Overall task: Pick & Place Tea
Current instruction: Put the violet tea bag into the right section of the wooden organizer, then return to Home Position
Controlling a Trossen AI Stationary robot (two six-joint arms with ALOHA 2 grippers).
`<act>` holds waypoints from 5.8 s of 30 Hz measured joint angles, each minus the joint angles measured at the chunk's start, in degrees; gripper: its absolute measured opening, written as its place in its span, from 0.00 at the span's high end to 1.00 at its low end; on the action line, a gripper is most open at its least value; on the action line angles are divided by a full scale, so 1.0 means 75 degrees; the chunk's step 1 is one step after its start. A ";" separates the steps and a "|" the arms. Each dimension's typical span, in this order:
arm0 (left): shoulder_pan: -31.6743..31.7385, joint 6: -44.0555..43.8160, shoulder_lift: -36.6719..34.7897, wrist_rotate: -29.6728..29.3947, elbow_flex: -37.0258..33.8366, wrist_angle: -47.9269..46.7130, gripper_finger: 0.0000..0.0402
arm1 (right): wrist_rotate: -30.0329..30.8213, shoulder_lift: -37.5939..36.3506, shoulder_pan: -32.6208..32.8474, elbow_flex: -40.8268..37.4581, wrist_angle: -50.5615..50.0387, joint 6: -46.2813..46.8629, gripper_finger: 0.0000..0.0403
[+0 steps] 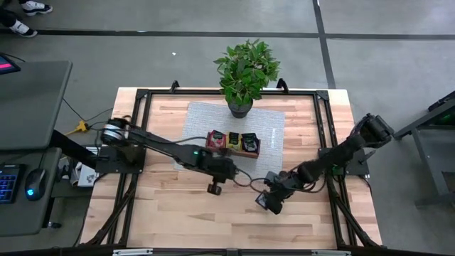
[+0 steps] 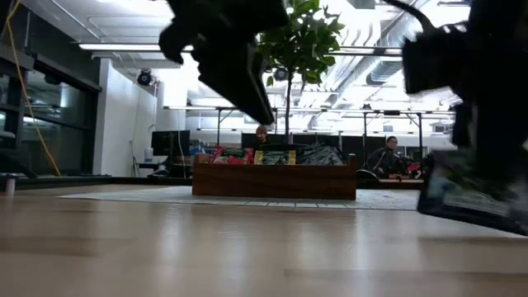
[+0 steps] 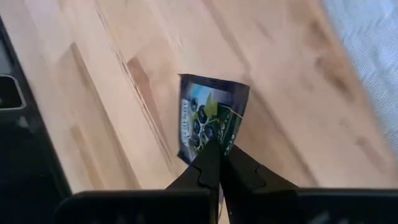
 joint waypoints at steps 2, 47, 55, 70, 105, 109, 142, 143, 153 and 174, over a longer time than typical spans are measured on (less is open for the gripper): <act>-0.0003 -0.0358 -0.0514 -0.0014 -0.0718 0.0697 0.80 | 0.0015 -0.0045 -0.0149 0.0504 -0.0906 -0.0600 1.00; -0.0011 -0.3492 -0.3885 0.0291 -0.7013 0.9218 0.80 | -0.0390 -0.0091 -0.5086 0.2655 -0.3078 -0.8963 1.00; -0.0010 -0.3492 -0.3885 0.0286 -0.7008 0.9215 0.80 | -0.0616 0.0265 -0.5178 0.2366 -0.2761 -0.8886 1.00; -0.0009 -0.3527 -0.3882 0.0283 -0.7007 0.9189 0.80 | -0.0639 0.0774 -0.5176 0.2369 -0.2770 -0.8680 1.00; -0.0013 -0.2057 -0.6531 -0.0291 -0.7361 0.7046 0.80 | -0.0360 -0.1660 -0.4618 0.3004 -0.3425 -0.6299 0.52; -0.0012 -0.2058 -0.7903 -0.0708 -0.8126 0.6972 0.80 | 0.0710 -0.2480 -0.3749 0.3001 -0.3690 -0.6018 0.52; 0.2377 -0.1550 -1.0779 0.1224 -1.0064 0.7886 0.80 | 0.4864 -0.9499 -0.1246 -0.4934 0.6734 -0.7073 0.52; 0.2570 -0.1609 -1.0777 0.1480 -1.0064 0.7886 0.80 | 0.4819 -0.9626 -0.1320 -0.5037 0.6741 -0.7009 0.52; 0.3954 -0.1920 -1.0777 0.2244 -1.0070 0.7956 0.80 | 0.3492 -1.0396 -0.2570 -0.5561 0.5916 -0.6249 0.52; 0.4191 -0.1597 -1.0777 0.1688 -1.0073 0.7211 0.80 | 0.4098 -1.0431 -0.3075 -0.5561 0.4020 -0.6652 0.52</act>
